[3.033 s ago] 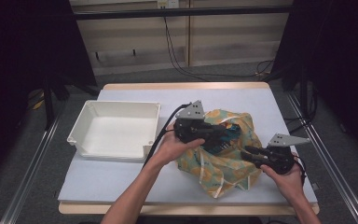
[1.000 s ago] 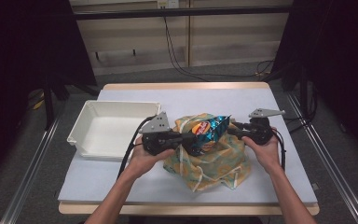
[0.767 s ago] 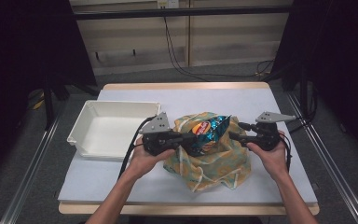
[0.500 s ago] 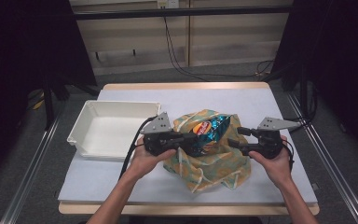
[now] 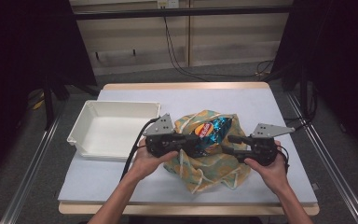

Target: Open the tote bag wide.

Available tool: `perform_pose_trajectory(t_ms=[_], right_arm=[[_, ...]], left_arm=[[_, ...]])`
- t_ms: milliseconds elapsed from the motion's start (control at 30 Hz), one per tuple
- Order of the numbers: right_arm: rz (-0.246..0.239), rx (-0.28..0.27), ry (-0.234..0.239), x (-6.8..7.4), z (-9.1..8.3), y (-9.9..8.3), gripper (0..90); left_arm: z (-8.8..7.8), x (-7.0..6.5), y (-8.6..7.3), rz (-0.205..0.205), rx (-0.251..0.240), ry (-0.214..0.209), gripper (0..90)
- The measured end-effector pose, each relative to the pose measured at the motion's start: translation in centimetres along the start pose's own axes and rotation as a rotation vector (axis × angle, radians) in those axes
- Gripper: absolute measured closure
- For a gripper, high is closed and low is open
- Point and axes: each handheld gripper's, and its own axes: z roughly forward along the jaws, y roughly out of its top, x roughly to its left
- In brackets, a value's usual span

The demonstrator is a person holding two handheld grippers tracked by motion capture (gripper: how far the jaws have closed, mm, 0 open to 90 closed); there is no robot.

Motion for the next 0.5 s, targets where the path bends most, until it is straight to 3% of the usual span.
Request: perform_pose_trajectory(t_ms=[167, 333, 500], right_arm=[[-0.025, 0.0, 0.011, 1.0, -0.3, 0.0, 45.6], [-0.047, -0.038, 0.028, 2.2, -1.0, 1.0, 41.6], [-0.05, -0.011, 0.015, 2.1, -0.2, 0.6, 46.9]], left_arm=[[-0.1, 0.0, 0.0, 0.002, 0.006, -0.001, 90.0], [0.0, -0.1, 0.0, 0.002, 0.008, -0.005, 90.0], [0.1, -0.2, -0.1, 0.006, 0.013, -0.014, 90.0]])
